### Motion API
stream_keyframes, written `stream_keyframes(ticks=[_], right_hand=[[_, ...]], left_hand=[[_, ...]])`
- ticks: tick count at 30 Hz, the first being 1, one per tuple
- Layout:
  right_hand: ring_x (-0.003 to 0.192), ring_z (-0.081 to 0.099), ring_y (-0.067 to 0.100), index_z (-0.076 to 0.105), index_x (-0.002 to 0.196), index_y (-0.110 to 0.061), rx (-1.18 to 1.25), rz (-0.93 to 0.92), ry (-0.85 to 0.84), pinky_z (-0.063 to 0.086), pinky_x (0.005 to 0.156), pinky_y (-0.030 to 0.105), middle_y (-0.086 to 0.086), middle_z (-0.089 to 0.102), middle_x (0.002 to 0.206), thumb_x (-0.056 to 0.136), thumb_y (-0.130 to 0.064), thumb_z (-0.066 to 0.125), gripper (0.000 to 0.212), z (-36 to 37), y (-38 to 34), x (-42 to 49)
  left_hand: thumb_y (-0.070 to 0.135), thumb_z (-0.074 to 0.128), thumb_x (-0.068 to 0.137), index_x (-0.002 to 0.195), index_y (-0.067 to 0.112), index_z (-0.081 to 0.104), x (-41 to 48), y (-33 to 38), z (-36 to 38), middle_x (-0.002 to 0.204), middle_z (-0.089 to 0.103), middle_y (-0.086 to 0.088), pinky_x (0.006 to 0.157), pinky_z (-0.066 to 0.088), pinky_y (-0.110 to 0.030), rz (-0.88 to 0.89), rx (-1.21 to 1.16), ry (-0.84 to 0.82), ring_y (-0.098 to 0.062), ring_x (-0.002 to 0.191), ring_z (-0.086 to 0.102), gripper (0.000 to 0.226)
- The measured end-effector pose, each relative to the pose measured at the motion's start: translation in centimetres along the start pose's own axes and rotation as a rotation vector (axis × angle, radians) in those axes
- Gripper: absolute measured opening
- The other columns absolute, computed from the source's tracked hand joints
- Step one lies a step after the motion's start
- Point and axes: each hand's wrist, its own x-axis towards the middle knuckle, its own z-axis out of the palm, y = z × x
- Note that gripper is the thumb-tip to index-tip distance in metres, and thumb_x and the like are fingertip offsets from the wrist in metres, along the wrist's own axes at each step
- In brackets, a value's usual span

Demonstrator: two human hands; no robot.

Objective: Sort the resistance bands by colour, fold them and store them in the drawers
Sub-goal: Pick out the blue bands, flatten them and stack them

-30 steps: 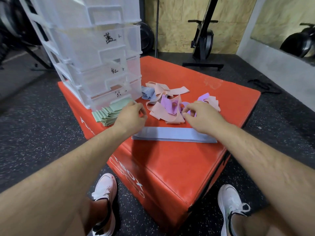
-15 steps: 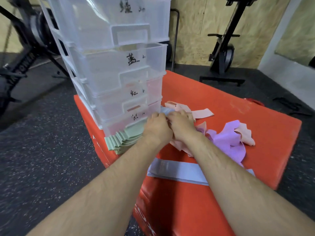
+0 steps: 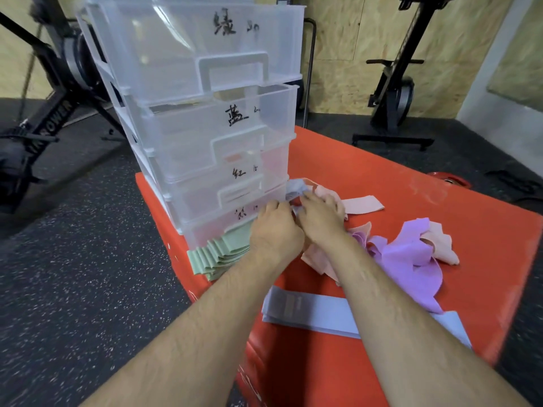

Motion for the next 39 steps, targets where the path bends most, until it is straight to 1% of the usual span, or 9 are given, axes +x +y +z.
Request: stream_keyframes(ticks=[4,7,12,16,19,22,29,34,39], right_hand=[[0.136,0.035,0.028,0.055,0.136,-0.024,0.192,-0.055,0.08,0.025,0.113,0.04,-0.013,0.04,0.155,0.096,-0.018,0.032,0.047,-4.3,1.2,-0.8],[0.142,0.037,0.028,0.054,0.141,-0.011,0.387,-0.167,0.164,0.026,0.119,0.04,0.002,0.041,0.157,0.084,-0.015,0.026,0.064,-8.4,1.7,-1.9],[0.139,0.029,-0.001,0.047,0.147,-0.005,0.573,-0.214,0.241,0.013,0.109,0.0,0.0,0.036,0.158,0.094,0.008,0.033,0.056,-14.1,1.6,-5.7],[0.138,0.027,-0.006,0.045,0.148,-0.008,0.547,-0.27,0.25,0.015,0.113,0.003,-0.005,0.036,0.157,0.095,0.008,0.034,0.056,-16.0,2.1,-9.8],[0.14,0.029,-0.002,0.047,0.147,-0.005,0.501,-0.301,0.273,0.017,0.113,0.005,-0.001,0.037,0.158,0.096,0.008,0.037,0.054,-16.7,3.3,-12.8],[0.14,0.03,-0.004,0.048,0.147,-0.009,0.469,-0.296,0.289,0.017,0.113,0.004,-0.007,0.038,0.156,0.1,-0.001,0.044,0.048,-16.8,4.8,-15.5],[0.137,0.041,0.001,0.056,0.143,-0.014,0.465,-0.259,0.259,0.03,0.108,0.006,-0.006,0.047,0.151,0.101,-0.017,0.056,0.042,-15.4,8.0,-19.2],[0.1,0.057,-0.013,0.065,0.13,-0.016,0.5,-0.185,0.205,0.035,0.086,0.0,-0.011,0.055,0.138,0.099,-0.021,0.06,0.032,-14.8,8.6,-20.5],[0.103,0.063,0.016,0.073,0.093,-0.016,0.467,-0.146,0.191,0.042,0.085,0.008,-0.008,0.064,0.121,0.094,-0.019,0.066,0.007,-14.4,9.4,-20.8]], left_hand=[[0.001,0.044,0.083,0.124,0.006,0.058,-0.1,-0.9,-1.3,0.129,0.053,-0.014,0.104,0.036,-0.037,0.006,-0.063,0.056,-0.035,0.122,0.047,0.044],[0.006,0.041,0.084,0.122,0.006,0.061,-0.3,-1.1,-2.1,0.125,0.057,-0.015,0.102,0.039,-0.038,0.073,-0.131,0.117,-0.036,0.118,0.052,0.043],[0.015,0.05,0.098,0.125,0.013,0.063,-1.3,0.9,-3.7,0.119,0.065,-0.002,0.093,0.045,-0.028,0.164,-0.428,0.191,-0.019,0.106,0.061,0.03],[0.025,0.052,0.101,0.129,0.017,0.06,-3.0,3.8,-5.1,0.109,0.066,0.007,0.082,0.05,-0.017,0.15,-0.817,0.114,0.001,0.088,0.065,0.03],[0.034,0.054,0.1,0.126,0.021,0.062,-4.6,5.2,-5.1,0.113,0.069,-0.002,0.084,0.054,-0.033,0.125,-0.979,0.012,-0.01,0.088,0.067,0.03],[0.031,0.058,0.099,0.122,0.017,0.062,-6.9,6.4,-5.2,0.109,0.068,-0.01,0.067,0.053,-0.027,0.112,-1.071,-0.158,-0.012,0.08,0.066,0.027],[0.007,0.08,0.079,0.123,0.02,0.054,-9.8,6.4,-3.5,0.092,0.057,-0.009,0.067,0.054,-0.026,0.219,-1.057,-0.252,-0.01,0.074,0.061,0.052],[0.01,0.076,0.084,0.104,0.027,0.068,-9.8,6.3,-2.6,0.091,0.056,-0.011,0.068,0.051,-0.023,0.301,-0.868,-0.127,-0.013,0.075,0.058,0.027],[0.021,0.078,0.082,0.082,0.039,0.071,-9.4,6.2,-1.7,0.093,0.051,0.003,0.078,0.046,-0.021,0.35,-0.683,0.03,-0.007,0.073,0.052,0.019]])
